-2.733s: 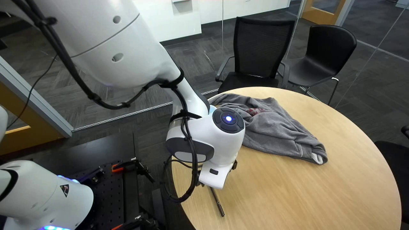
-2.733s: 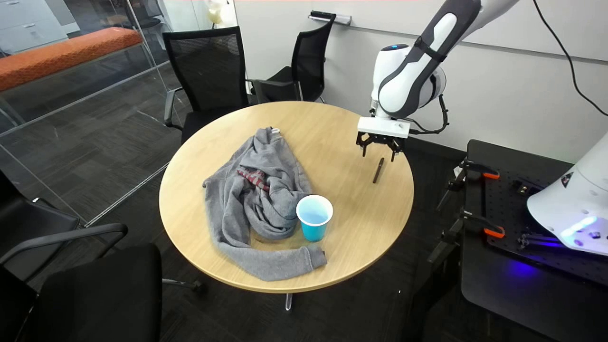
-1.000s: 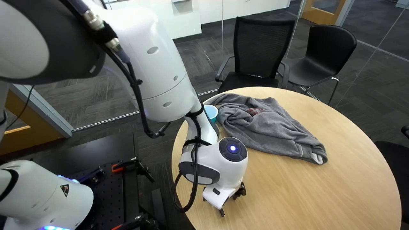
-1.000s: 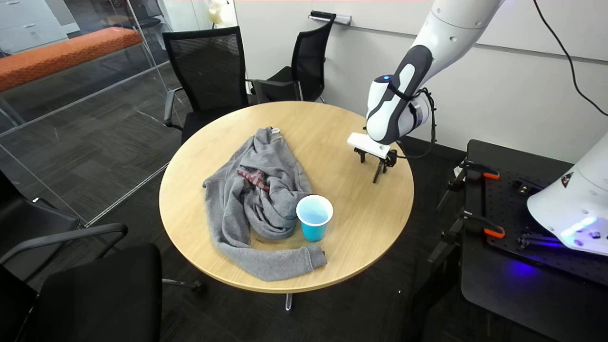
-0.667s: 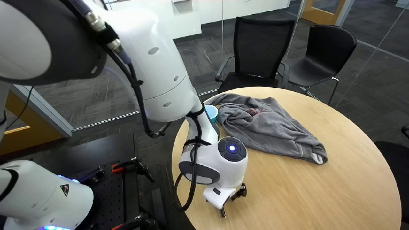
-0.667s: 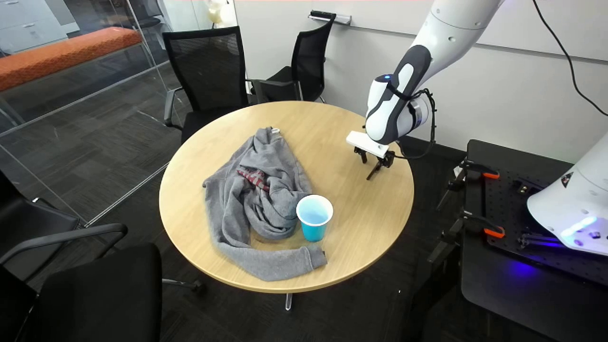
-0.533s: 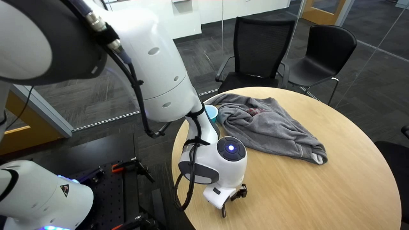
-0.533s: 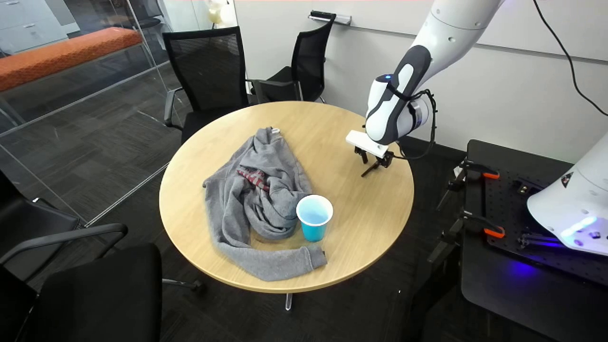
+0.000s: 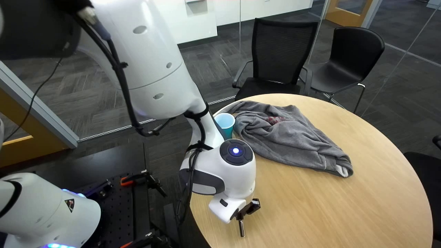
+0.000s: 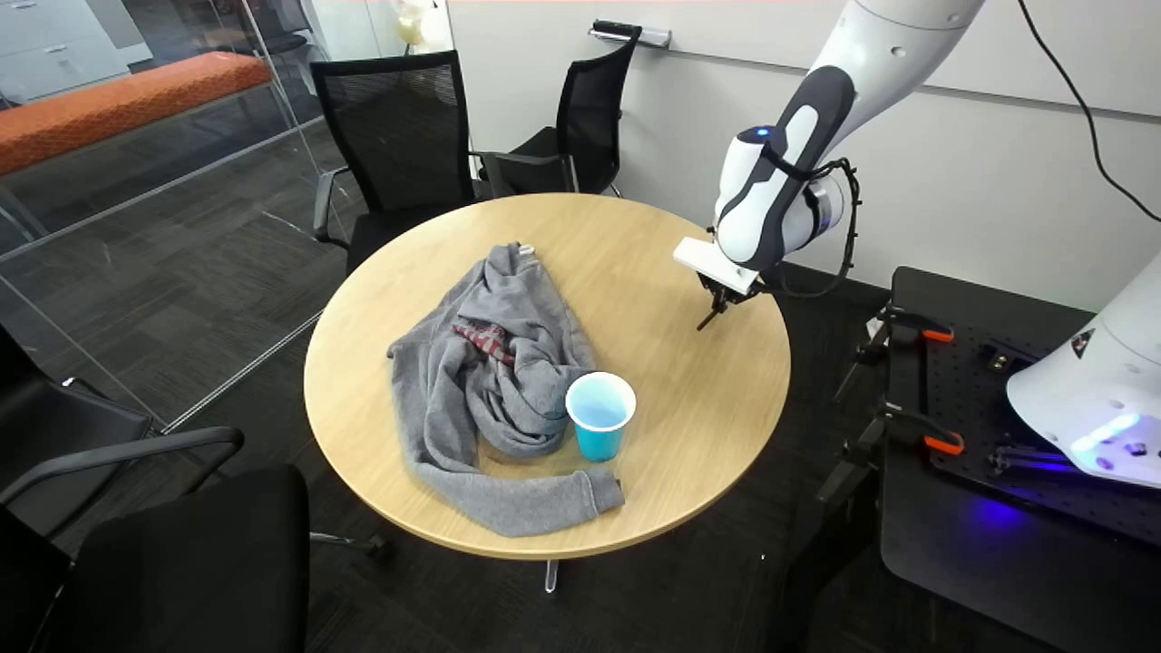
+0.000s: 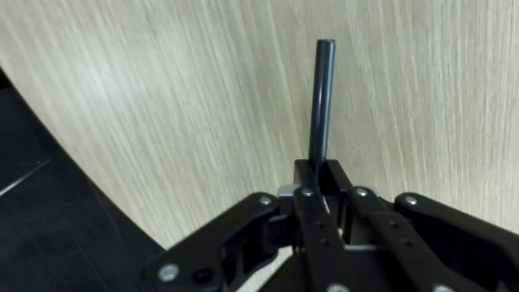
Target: Put the pen in the cup
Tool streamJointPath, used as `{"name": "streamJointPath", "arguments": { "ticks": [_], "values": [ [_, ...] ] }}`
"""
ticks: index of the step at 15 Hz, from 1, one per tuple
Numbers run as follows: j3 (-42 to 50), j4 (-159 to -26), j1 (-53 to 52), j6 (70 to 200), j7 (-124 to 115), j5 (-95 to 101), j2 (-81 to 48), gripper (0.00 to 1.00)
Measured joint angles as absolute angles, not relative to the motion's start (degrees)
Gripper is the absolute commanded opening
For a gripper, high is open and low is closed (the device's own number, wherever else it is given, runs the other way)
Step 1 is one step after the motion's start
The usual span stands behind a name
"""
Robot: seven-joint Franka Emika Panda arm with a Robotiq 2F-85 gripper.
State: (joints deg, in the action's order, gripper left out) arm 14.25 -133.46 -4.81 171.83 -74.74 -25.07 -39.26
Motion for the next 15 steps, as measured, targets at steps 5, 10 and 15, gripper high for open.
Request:
{"name": "streamJointPath", "arguments": {
  "ticks": [5,10,15],
  "values": [
    [20.4,-135.6,-8.8,168.6,-74.7,-21.1,-34.6,0.03],
    [22.6,-132.5,-9.2,164.7,-74.5,-11.2,-32.6,0.03],
    [22.4,-127.1,-9.4,163.7,-73.8,-5.3,-32.6,0.03]
  ]
}}
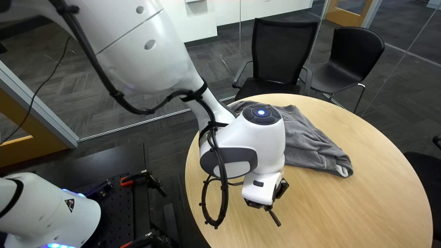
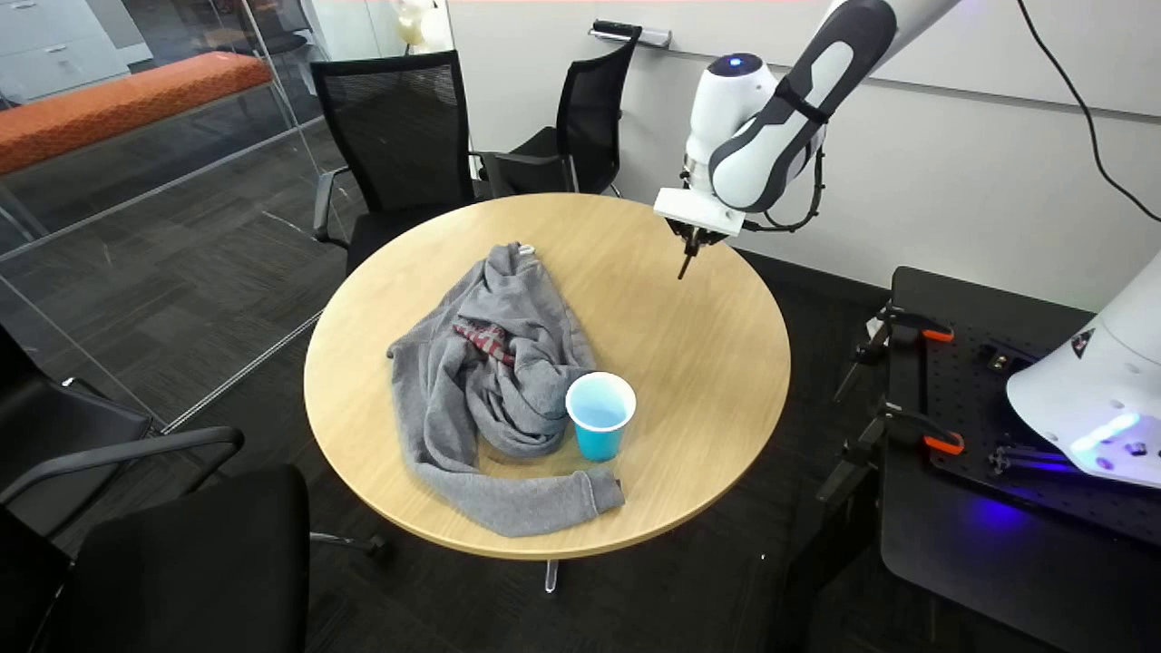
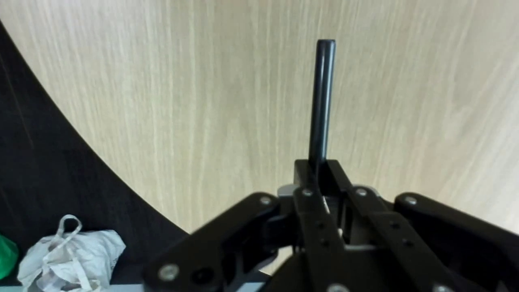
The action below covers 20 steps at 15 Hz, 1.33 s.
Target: Put the pen in the cup
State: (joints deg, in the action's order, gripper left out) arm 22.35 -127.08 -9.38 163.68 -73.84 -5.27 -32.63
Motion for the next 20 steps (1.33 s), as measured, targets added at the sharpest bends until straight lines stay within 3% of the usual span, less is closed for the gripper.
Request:
{"name": "streamJointPath", "arguments": {
  "ticks": [8,20],
  "values": [
    [17.9,-115.6,-8.2,157.0,-65.3,-2.5,-35.5,0.03],
    [13.9,-92.8,-5.3,144.8,-56.6,-2.3,-52.1,0.03]
  ]
}}
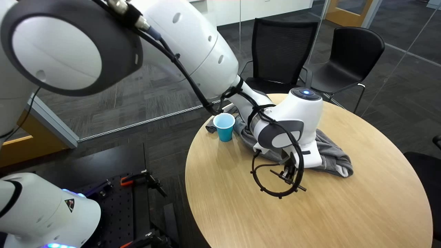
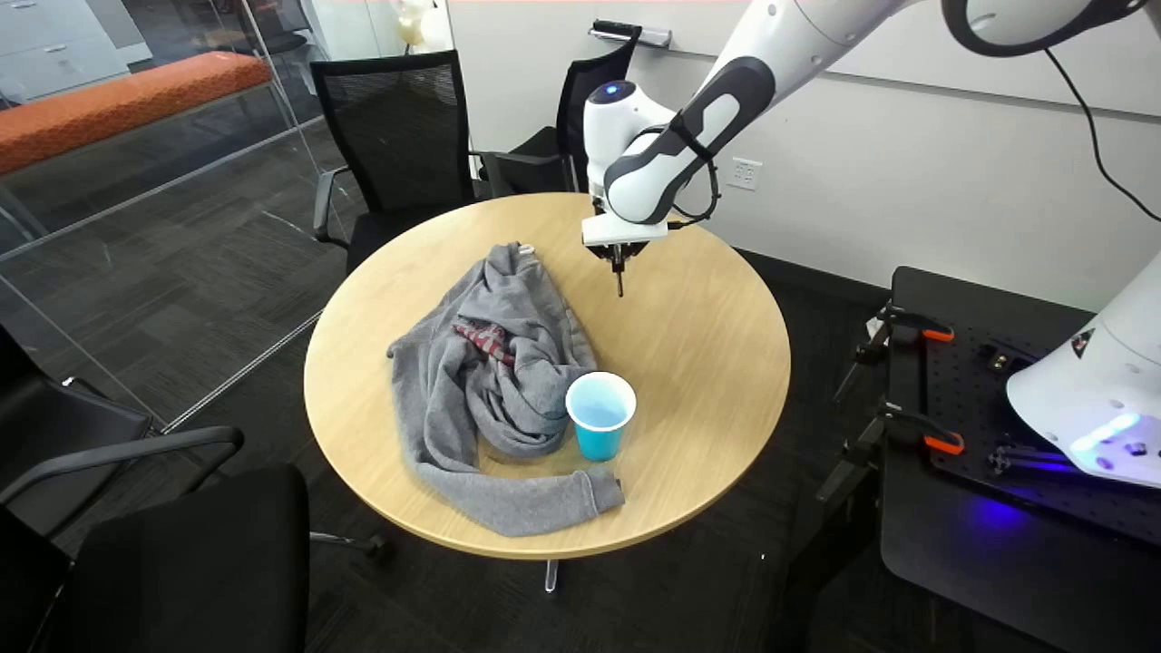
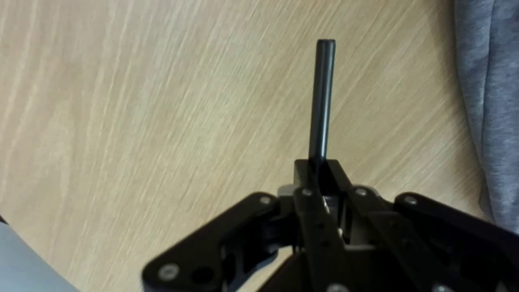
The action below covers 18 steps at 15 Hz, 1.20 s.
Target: Put the pen in the cup
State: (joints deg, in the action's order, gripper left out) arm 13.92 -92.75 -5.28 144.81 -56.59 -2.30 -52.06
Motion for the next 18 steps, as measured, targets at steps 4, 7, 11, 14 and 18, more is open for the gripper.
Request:
{"name": "streamJointPath", "arguments": {
  "ticks": [4,7,11,14,18],
  "values": [
    [12.3,-89.5,-3.8,144.8,-53.3,-2.3,-55.3,0.03],
    [11.6,-87.9,-3.1,144.8,-51.5,-2.4,-57.2,0.03],
    [11.3,-86.5,-2.8,144.8,-50.1,-2.5,-58.9,0.37],
    [11.3,-85.8,-2.8,144.7,-49.7,-2.5,-59.6,0.53],
    [11.4,-85.8,-2.8,144.7,-49.8,-2.5,-59.7,0.84]
  ]
}}
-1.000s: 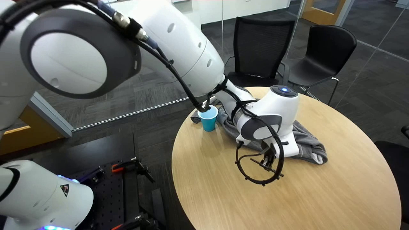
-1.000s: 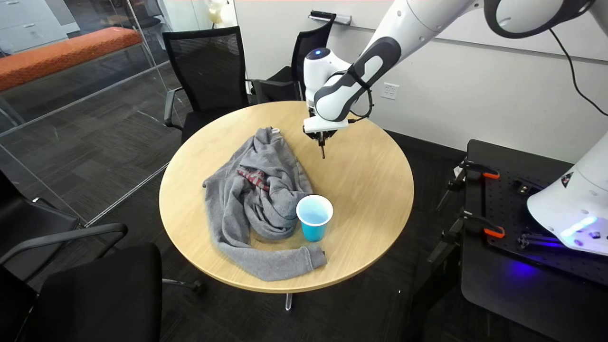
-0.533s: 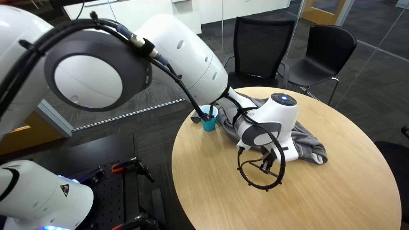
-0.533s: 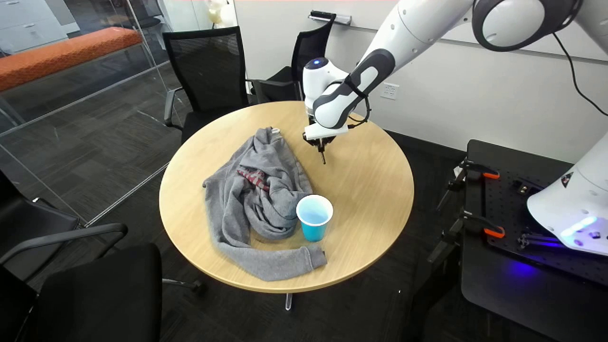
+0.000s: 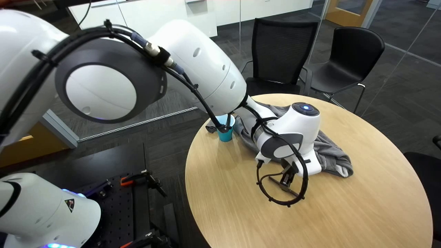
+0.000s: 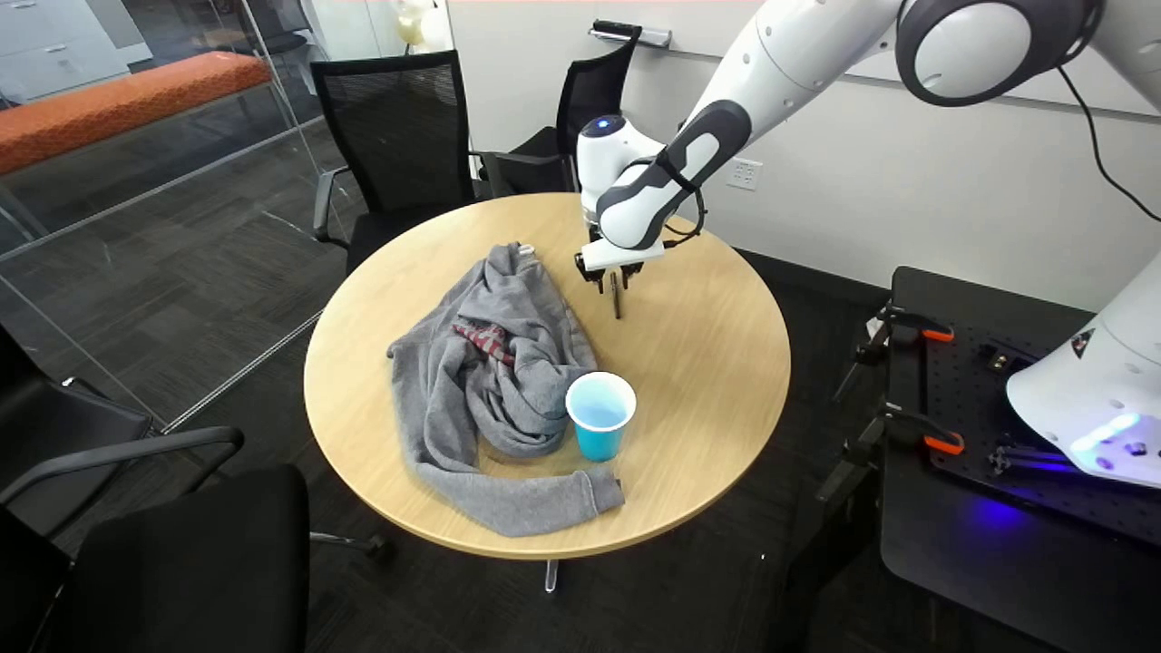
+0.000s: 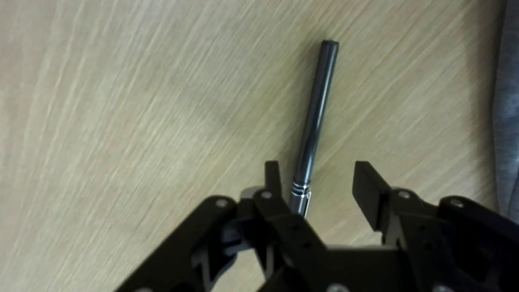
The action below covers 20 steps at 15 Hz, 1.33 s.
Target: Put the pen in the cup
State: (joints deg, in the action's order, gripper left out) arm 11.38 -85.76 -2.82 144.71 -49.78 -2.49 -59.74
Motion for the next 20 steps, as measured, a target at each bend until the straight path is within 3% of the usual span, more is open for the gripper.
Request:
{"name": "streamJointPath", "arguments": {
  "ticks": [3,14,20],
  "values": [
    [11.7,-86.6,-3.0,144.8,-49.9,-2.5,-59.4,1.00],
    [17.1,-111.5,-11.5,158.2,-51.1,-2.5,-44.6,1.00],
    [19.4,-124.2,-15.3,158.5,-51.4,-2.3,-33.1,1.00]
  ]
}}
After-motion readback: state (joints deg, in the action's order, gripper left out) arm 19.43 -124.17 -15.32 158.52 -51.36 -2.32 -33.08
